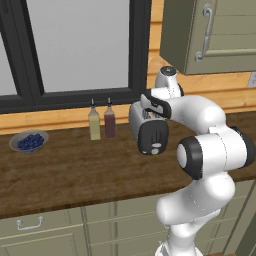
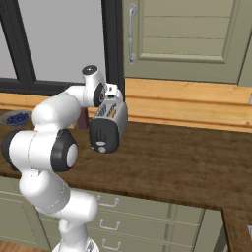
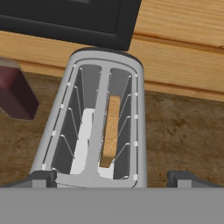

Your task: Start the toaster. Once the lever pops up, take the bread to the plate on the dining counter.

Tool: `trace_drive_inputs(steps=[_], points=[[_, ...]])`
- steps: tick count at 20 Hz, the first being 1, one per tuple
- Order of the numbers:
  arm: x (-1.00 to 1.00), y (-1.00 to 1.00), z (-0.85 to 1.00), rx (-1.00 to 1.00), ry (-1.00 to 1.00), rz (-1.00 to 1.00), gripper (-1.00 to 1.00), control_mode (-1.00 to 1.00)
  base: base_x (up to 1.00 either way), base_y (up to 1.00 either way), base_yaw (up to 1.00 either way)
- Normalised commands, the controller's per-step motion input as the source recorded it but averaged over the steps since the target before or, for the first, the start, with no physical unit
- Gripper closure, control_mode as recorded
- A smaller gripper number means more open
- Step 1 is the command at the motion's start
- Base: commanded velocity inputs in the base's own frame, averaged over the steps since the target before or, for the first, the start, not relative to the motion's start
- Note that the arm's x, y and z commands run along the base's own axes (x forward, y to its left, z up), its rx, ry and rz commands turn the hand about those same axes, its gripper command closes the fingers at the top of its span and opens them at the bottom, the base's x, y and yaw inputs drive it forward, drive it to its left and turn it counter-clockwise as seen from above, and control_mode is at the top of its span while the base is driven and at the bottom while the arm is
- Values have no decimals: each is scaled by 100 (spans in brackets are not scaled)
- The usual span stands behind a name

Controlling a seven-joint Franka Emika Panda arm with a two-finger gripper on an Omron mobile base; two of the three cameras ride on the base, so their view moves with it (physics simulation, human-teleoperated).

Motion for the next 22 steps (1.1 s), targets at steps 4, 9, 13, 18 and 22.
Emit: trace_drive_inputs(steps=[4,9,13,18,22], points=[[0,0,0,0,0,0,-100,-100,0,0,0],[0,0,0,0,0,0,-100,-100,0,0,0],[0,0,0,0,0,0,-100,-100,0,0,0],[0,0,0,0,0,0,-100,-100,0,0,0],[0,0,0,0,0,0,-100,-100,0,0,0]])
